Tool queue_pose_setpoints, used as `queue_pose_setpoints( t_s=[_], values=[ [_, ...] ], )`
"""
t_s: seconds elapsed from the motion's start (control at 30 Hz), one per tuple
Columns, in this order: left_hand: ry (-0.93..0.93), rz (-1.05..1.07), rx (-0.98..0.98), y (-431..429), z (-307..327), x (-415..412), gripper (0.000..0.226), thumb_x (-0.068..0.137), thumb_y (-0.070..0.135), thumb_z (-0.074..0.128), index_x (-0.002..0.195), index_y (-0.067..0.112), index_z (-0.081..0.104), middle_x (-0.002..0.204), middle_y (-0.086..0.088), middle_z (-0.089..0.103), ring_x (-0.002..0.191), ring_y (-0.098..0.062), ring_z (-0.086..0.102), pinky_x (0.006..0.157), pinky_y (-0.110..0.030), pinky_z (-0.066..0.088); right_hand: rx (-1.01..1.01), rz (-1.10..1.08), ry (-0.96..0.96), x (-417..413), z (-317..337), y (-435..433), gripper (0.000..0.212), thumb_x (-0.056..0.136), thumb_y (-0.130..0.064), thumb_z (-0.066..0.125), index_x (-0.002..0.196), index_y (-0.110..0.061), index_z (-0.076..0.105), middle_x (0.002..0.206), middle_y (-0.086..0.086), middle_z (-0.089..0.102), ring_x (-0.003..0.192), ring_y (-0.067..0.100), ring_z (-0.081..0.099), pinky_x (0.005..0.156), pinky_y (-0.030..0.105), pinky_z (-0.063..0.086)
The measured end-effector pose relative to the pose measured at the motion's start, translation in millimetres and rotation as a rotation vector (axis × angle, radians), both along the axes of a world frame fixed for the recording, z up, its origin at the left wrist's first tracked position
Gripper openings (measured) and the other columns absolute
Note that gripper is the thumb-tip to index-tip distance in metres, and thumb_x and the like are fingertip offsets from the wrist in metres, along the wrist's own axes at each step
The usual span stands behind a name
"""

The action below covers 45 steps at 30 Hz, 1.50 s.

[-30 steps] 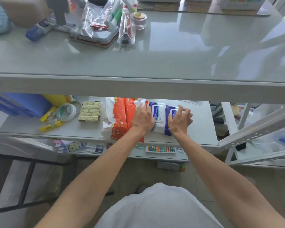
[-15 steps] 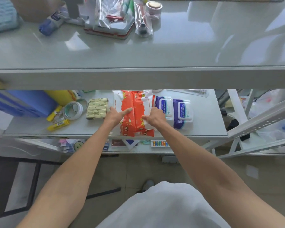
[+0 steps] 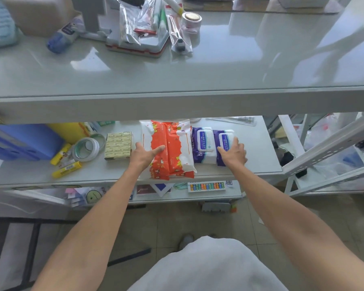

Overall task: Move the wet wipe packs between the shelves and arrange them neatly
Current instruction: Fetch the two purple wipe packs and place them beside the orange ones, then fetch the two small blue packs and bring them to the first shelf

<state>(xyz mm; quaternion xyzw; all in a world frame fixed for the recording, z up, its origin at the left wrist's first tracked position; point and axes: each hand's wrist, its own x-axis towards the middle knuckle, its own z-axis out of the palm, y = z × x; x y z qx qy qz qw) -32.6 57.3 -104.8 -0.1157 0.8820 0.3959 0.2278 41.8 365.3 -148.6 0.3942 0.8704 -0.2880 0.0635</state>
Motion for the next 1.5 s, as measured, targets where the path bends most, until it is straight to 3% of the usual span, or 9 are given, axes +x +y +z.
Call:
queue_pose_setpoints(
  t_s=[0.33, 0.47, 0.57, 0.67, 0.77, 1.0, 1.2, 1.37, 1.5],
  values=[
    [-0.058, -0.026, -0.057, 3.7, 10.1, -6.3, 0.119, 0.078, 0.072, 0.073, 0.159, 0.004, 0.02, 0.16, -0.022, 0.038, 0.145, -0.04, 0.042, 0.109, -0.054, 0.044, -0.022, 0.112, 0.041, -2.5, -7.5, 8.4, 0.082, 0.094, -0.053, 0.065, 0.156, -0.018, 0.025, 0.14, 0.015, 0.051, 0.127, 0.035, 0.053, 0.103, 0.054, 0.05],
    [0.531, -0.145, -0.398, 28.7, 12.8, 9.5, 0.093, 0.077, 0.059, 0.08, 0.143, 0.005, 0.044, 0.14, -0.023, 0.049, 0.129, -0.04, 0.05, 0.104, -0.055, 0.042, -0.02, 0.11, 0.06, 7.3, -6.8, 3.5, 0.075, 0.1, -0.054, 0.051, 0.16, -0.019, 0.021, 0.15, 0.013, 0.043, 0.132, 0.035, 0.047, 0.106, 0.055, 0.046],
    [0.842, -0.355, -0.181, 79.1, 20.1, 24.2, 0.05, 0.079, 0.027, 0.083, 0.117, 0.006, 0.059, 0.114, -0.017, 0.062, 0.104, -0.034, 0.061, 0.092, -0.05, 0.052, -0.023, 0.087, 0.157, 34.1, -4.7, 5.7, 0.058, 0.104, -0.041, 0.047, 0.153, -0.014, 0.031, 0.144, 0.015, 0.048, 0.126, 0.035, 0.052, 0.103, 0.053, 0.048],
    [0.671, -0.669, 0.082, 151.4, 38.0, 58.2, 0.012, 0.088, 0.006, 0.072, 0.096, 0.004, 0.064, 0.082, -0.008, 0.069, 0.072, -0.023, 0.065, 0.071, -0.037, 0.058, -0.035, 0.037, 0.253, 74.4, -0.2, 19.7, 0.042, 0.104, -0.023, 0.047, 0.143, -0.007, 0.046, 0.137, 0.016, 0.056, 0.122, 0.033, 0.056, 0.103, 0.047, 0.048],
    [0.436, -0.975, 0.094, 227.6, 34.5, 99.8, 0.006, 0.092, 0.012, 0.068, 0.095, 0.006, 0.067, 0.071, 0.0, 0.064, 0.06, -0.014, 0.056, 0.06, -0.021, 0.044, -0.091, -0.082, 0.281, 127.1, 5.3, 52.7, 0.028, 0.102, -0.015, 0.047, 0.124, -0.007, 0.062, 0.121, 0.014, 0.068, 0.111, 0.029, 0.063, 0.097, 0.042, 0.052],
    [0.174, -1.489, -0.037, 377.9, 1.1, 206.9, 0.011, 0.091, 0.014, 0.061, 0.084, 0.007, 0.066, 0.081, -0.005, 0.063, 0.079, -0.023, 0.058, 0.07, -0.029, 0.04, -0.23, -0.547, 0.09, 309.8, -6.8, 145.0, 0.023, 0.086, -0.014, 0.052, 0.081, -0.023, 0.072, 0.088, 0.011, 0.078, 0.088, 0.033, 0.074, 0.079, 0.043, 0.061],
    [0.092, -1.749, -0.088, 490.0, 12.3, 314.9, 0.03, 0.099, 0.018, 0.056, 0.118, -0.002, 0.068, 0.121, -0.019, 0.069, 0.114, -0.035, 0.065, 0.099, -0.043, 0.054, -0.134, -0.945, -0.029, 459.1, 9.9, 204.7, 0.027, 0.091, -0.018, 0.052, 0.108, -0.017, 0.072, 0.115, 0.017, 0.073, 0.106, 0.036, 0.069, 0.085, 0.033, 0.054],
    [0.145, -1.797, -0.019, 565.9, 29.9, 389.8, 0.041, 0.1, 0.019, 0.061, 0.136, 0.0, 0.062, 0.135, -0.024, 0.064, 0.123, -0.038, 0.063, 0.103, -0.041, 0.052, -0.074, -1.107, -0.002, 536.9, 32.0, 258.3, 0.03, 0.093, -0.016, 0.053, 0.117, -0.01, 0.07, 0.124, 0.022, 0.069, 0.115, 0.039, 0.065, 0.097, 0.038, 0.055],
    [0.182, -1.877, -0.037, 624.1, 27.1, 436.5, 0.037, 0.095, 0.027, 0.061, 0.127, 0.008, 0.067, 0.128, -0.021, 0.068, 0.118, -0.038, 0.065, 0.094, -0.034, 0.051, -0.06, -1.151, -0.017, 572.0, 39.6, 293.3, 0.032, 0.095, -0.017, 0.053, 0.122, -0.011, 0.069, 0.129, 0.02, 0.066, 0.119, 0.038, 0.064, 0.099, 0.038, 0.054]
  ],
)
